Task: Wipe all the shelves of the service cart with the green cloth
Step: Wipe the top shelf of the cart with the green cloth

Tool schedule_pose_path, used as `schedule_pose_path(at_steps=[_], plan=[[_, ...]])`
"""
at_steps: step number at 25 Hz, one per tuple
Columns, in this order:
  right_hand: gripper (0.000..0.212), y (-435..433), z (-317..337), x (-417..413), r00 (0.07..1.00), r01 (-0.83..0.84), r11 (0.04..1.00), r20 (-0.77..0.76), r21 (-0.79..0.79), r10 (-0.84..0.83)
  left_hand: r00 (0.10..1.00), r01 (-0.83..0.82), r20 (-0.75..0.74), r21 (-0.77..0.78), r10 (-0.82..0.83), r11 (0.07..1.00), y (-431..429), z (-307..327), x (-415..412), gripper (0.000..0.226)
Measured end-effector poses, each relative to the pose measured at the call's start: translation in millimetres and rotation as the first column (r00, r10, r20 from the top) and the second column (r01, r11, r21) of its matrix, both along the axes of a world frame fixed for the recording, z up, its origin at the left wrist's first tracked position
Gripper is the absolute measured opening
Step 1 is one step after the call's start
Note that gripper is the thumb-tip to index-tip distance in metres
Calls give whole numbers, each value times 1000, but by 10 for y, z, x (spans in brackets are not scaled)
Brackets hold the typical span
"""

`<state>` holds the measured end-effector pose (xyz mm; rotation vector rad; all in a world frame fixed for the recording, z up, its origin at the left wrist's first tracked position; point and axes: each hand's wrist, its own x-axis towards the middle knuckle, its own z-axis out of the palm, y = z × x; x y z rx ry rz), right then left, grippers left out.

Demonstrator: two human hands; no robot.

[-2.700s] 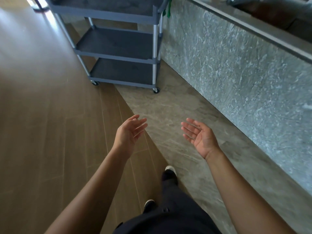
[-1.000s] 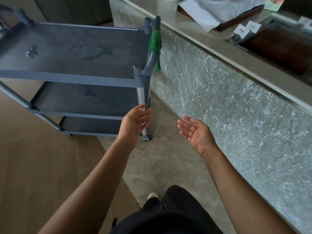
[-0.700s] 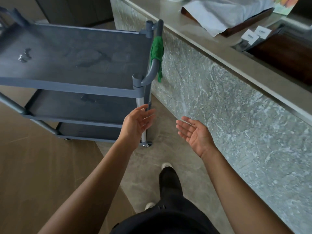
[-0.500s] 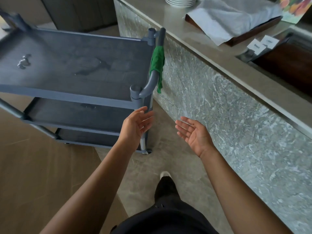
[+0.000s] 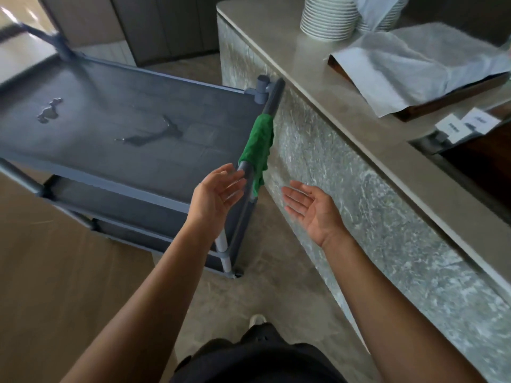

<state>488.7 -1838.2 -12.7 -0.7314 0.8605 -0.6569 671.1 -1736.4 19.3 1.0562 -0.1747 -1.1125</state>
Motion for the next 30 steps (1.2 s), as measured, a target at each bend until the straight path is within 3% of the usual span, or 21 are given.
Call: schedule_pose_path(at_steps=[7, 10, 13, 16, 19, 22, 26, 30], plan=[[30, -382, 45, 305, 996, -83, 996, 17, 12, 83, 983, -125, 135, 0, 124, 992, -422, 42, 229, 20], [31, -493, 57, 444, 996, -90, 996, -9, 26, 91, 910, -183, 395, 110, 126, 977, -593, 47, 277, 16], [27, -541, 78, 598, 996, -76, 996, -52, 40, 78, 716, -159, 694, 266, -74, 951, -743, 29, 257, 25], [21, -580, 118, 737, 996, -62, 997, -56, 36, 64, 421, -118, 864, 355, -277, 927, -818, -43, 173, 40], [22, -605, 153, 805, 998, -48, 997, -45, 52, 50, 231, -203, 948, 265, -217, 942, -817, -59, 112, 31], [21, -614, 181, 813, 997, -49, 998, -49, 49, 51, 181, -240, 972, 192, -151, 952, -818, -31, 72, 18], [25, -619, 208, 781, 998, -55, 998, -40, 31, 56, 148, -282, 974, 207, -171, 937, -826, 12, 38, 12], [26, -621, 230, 766, 995, -30, 999, -92, -28, 27, 214, -287, 964, 218, -159, 933, -843, 71, 160, 12]])
